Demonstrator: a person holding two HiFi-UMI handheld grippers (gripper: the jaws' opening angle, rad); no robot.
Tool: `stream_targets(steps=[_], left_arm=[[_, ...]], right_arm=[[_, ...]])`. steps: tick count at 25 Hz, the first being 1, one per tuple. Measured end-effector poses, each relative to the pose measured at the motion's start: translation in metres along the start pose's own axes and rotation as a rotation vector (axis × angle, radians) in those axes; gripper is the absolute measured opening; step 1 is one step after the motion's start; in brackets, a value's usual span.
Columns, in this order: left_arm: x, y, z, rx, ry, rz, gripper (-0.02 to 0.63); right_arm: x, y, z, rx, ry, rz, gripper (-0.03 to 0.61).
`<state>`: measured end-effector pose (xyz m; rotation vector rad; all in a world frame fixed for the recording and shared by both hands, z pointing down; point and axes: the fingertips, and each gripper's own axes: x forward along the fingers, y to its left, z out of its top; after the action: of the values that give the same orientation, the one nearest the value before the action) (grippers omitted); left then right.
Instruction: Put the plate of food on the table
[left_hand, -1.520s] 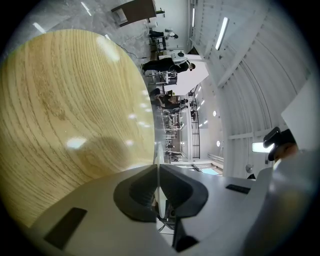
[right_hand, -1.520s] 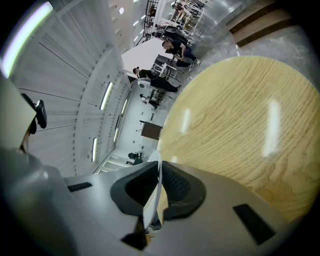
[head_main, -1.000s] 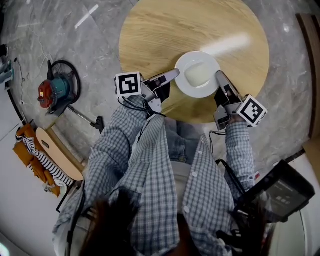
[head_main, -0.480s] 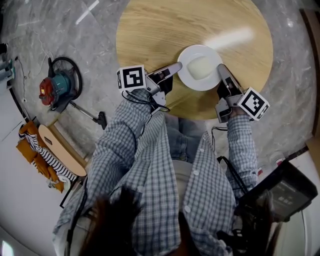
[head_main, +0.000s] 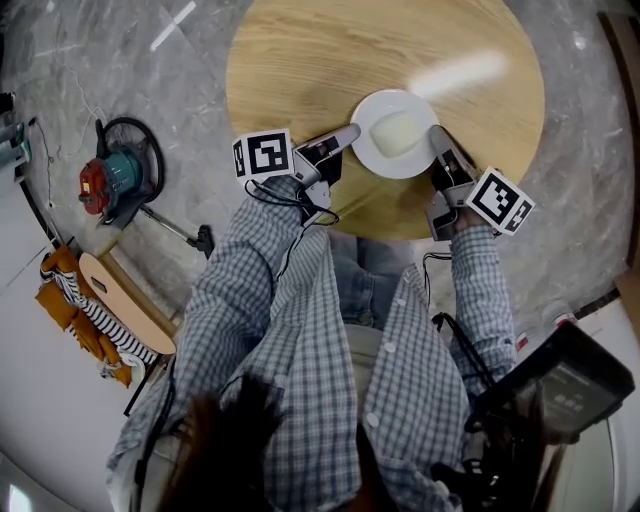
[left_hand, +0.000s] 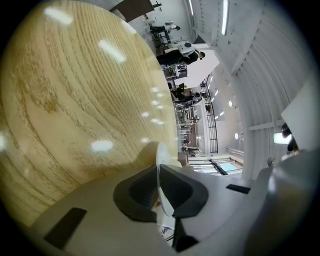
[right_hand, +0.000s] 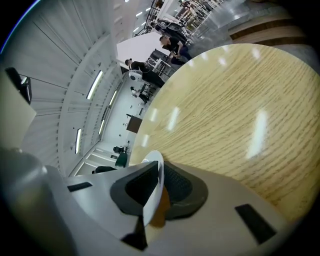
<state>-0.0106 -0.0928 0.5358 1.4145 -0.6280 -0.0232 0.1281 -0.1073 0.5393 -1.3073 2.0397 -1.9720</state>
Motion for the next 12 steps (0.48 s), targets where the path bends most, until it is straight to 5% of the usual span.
stream_targets(steps=[12], left_arm=[[0.0065, 0.0065, -0.0012, 0.039, 0.004, 0.062, 0.021]], right_arm=[[0.0018, -0.0056, 0.0014, -0.087, 0.015, -0.109, 0.028]])
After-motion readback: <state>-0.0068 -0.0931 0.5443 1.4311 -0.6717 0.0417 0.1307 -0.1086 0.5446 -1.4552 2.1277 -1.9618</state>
